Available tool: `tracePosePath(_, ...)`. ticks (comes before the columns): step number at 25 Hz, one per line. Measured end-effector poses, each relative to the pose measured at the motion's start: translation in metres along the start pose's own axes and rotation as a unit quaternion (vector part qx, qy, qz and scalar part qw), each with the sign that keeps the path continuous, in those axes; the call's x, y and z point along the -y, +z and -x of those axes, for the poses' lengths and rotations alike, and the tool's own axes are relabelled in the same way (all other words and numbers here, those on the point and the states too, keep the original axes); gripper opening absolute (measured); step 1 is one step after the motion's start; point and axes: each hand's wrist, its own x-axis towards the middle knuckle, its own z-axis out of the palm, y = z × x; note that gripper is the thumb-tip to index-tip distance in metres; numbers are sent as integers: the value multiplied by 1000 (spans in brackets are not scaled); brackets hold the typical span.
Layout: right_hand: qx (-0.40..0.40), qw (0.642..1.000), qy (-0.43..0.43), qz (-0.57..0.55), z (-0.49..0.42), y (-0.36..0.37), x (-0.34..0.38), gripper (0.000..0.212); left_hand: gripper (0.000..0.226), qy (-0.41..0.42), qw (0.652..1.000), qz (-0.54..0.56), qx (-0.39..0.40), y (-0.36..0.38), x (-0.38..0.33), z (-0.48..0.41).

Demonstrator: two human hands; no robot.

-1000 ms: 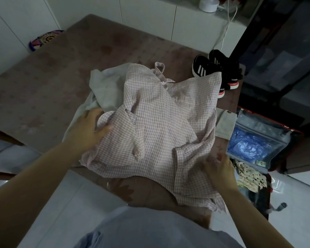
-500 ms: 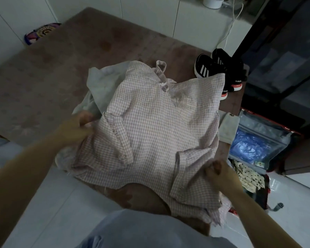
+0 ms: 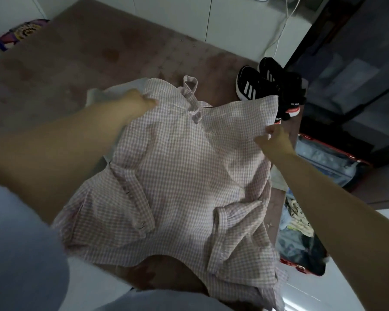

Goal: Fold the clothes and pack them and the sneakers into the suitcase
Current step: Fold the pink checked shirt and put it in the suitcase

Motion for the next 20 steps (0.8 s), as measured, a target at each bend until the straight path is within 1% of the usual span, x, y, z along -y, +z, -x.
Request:
tracePosePath(2, -50, 996, -69, 29, -1, 6, 13, 43, 67, -24, 999, 25, -2, 5, -2, -9)
tracePosePath(3, -46, 992, -113, 21, -2, 12, 23, 39, 67, -36, 998, 55, 1, 7, -4, -10)
tracePosePath(4, -18, 990, -141, 3, -3, 20, 39, 36, 63, -42, 994, 97, 3, 6, -6, -11)
tracePosePath(5, 25, 989, -147, -17, -5, 30, 59, 35, 57, -40, 989, 141, 1, 4, -6, -11)
tracePosePath(7, 108, 986, -120, -46, -18, 52, 104, 36, 48, -31, 982, 189, -6, 2, -6, -13)
tracePosePath(8, 134, 985, -101, -49, -26, 63, 124, 35, 50, -21, 982, 188, -18, 1, -6, -13)
tracePosePath(9, 154, 983, -84, -45, -34, 74, 139, 34, 57, -15, 986, 159, -38, 1, -4, -13)
tracePosePath(10, 171, 982, -64, -49, -42, 86, 150, 35, 67, -5, 993, 102, -58, -1, -1, -10)
tracePosePath(11, 187, 979, -37, -65, -47, 96, 155, 32, 75, 35, 996, 18, -83, -1, 4, -5)
tracePosePath(12, 207, 974, -9, -87, -50, 105, 158, 25, 76, 112, 985, -74, -104, -1, 10, -2)
tracePosePath(13, 217, 970, 17, -111, -50, 109, 158, 20, 69, 209, 960, -152, -108, 1, 14, 2)
tracePosePath(14, 215, 967, 37, -131, -50, 110, 156, 22, 58, 289, 933, -197, -85, 5, 21, 5)
tracePosePath(15, 206, 967, 53, -140, -51, 110, 155, 24, 50, 335, 913, -227, -46, 9, 27, 6)
tracePosePath(16, 197, 969, 64, -136, -50, 107, 152, 24, 46, 343, 904, -254, -10, 13, 33, 6)
tracePosePath(18, 193, 972, 72, -108, -43, 101, 142, 25, 50, 293, 903, -312, 37, 21, 46, 5)
tracePosePath(19, 206, 967, 83, -122, -41, 98, 136, 25, 52, 272, 900, -338, 43, 24, 50, 4)
tracePosePath(20, 228, 954, 104, -166, -38, 95, 130, 22, 54, 258, 898, -355, 44, 26, 51, 5)
